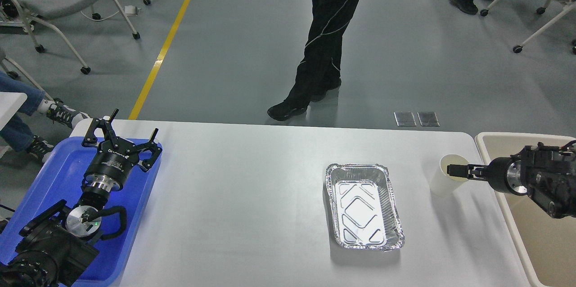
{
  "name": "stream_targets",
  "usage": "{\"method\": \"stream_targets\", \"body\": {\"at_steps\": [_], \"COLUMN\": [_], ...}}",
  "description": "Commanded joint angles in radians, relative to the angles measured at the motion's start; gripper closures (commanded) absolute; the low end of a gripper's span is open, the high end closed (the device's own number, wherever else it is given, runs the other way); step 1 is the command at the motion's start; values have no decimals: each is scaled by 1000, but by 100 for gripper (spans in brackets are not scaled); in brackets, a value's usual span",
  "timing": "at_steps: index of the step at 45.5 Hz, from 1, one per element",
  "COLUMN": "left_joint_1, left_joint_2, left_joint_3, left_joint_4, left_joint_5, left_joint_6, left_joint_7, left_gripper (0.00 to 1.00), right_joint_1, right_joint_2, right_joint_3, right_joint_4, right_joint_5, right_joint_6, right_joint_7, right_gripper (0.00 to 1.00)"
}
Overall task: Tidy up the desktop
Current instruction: 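Close the right gripper around the white paper cup, then lift the cup with the right gripper and carry it over the bin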
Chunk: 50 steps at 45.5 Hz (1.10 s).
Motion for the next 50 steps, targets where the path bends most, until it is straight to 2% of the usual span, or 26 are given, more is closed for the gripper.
{"method": "stream_targets", "body": {"at_steps": [1, 8, 27, 38, 50], "left_joint_1": [0, 0, 0, 0, 0], "left_joint_2": [1, 1, -1, 1, 1], "left_joint_3": [0, 0, 0, 0, 0], "left_joint_4": [0, 1, 1, 1, 1], "left_joint_5": [0, 0, 0, 0, 0], "left_joint_6": [0, 0, 0, 0, 0], "left_joint_7": [0, 0, 0, 0, 0], "left_gripper": [0, 0, 0, 0, 0], "right_joint_1": [-20, -23, -23, -8, 78], "right_joint_2": [11, 11, 11, 10, -32], "right_joint_3": [6, 6, 17, 34, 34], "right_joint_4": [-17, -17, -19, -16, 13], "right_joint_5": [-1, -1, 2, 101, 161], "right_joint_6": [-1, 0, -3, 2, 19], "right_joint_7": [7, 17, 29, 79, 164], "right_gripper": [75, 100, 100, 100, 100]}}
